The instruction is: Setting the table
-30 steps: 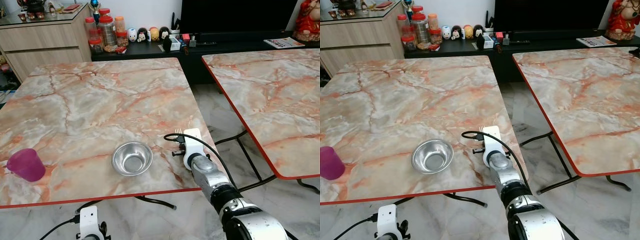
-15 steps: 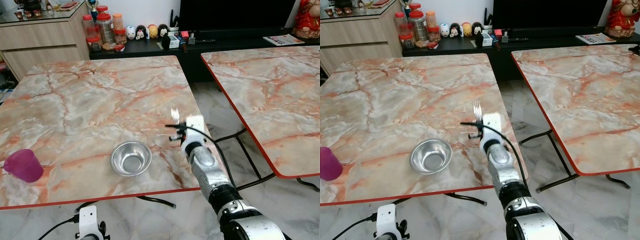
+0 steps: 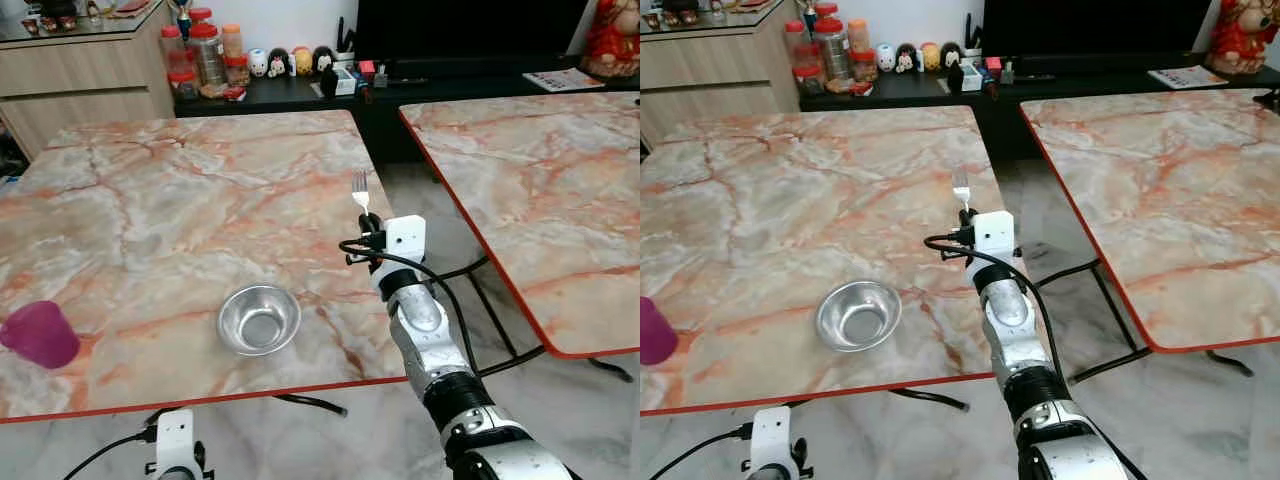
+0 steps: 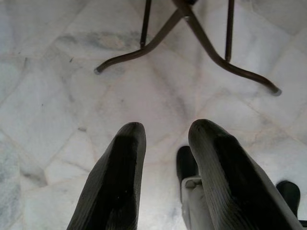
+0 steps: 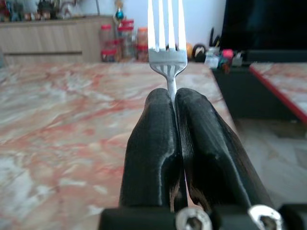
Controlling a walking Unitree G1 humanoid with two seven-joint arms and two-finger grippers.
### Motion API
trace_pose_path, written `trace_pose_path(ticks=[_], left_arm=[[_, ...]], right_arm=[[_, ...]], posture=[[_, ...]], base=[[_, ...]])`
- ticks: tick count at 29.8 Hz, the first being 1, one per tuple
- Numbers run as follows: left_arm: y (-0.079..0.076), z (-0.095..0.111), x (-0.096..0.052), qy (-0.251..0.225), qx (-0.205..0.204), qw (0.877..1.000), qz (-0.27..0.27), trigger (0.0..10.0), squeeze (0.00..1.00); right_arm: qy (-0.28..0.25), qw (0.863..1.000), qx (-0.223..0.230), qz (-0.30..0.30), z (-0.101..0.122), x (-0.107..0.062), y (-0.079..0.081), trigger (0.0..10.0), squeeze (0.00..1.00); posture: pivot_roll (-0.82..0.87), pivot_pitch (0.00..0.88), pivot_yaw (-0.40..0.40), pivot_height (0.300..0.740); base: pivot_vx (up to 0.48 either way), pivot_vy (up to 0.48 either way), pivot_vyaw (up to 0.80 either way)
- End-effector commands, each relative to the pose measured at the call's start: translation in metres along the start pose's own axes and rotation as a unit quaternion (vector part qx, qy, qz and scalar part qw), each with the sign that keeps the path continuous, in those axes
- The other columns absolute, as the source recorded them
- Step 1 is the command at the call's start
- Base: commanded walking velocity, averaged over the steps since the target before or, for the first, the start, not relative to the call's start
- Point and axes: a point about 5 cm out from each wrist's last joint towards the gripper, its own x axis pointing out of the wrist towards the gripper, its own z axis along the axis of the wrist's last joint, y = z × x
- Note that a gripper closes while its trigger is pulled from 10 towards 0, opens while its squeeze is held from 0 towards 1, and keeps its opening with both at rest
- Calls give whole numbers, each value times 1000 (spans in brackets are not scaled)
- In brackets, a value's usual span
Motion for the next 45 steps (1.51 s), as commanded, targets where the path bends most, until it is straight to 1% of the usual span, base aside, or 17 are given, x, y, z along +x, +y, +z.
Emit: trace_pose_path(ticks=[1,13,30,45], left_arm=[[-5,-4,-1,5,6,1000,-6,10000,0],[-4,-5,-1,7,8,1000,-6,10000,0],[-3,-3,-1,6,8,1000,-9,10000,0],[-2,-3,-1,5,5,1000,-8,10000,0]], right_arm=[[-11,1000,-7,-8,4,0,-6,10000,0],[-17,1000,-12,-13,6,1,-9,10000,0],[-26,999,-21,-13,9,1,-9,10000,0],[-29,999,-20,-12,9,0,-9,10000,0]], posture=[[-26,0,3,740],[-31,0,9,740],[-37,0,19,740],[-30,0,17,740]], base=[[0,-480,0],[0,-480,0],[0,-480,0],[0,-480,0]])
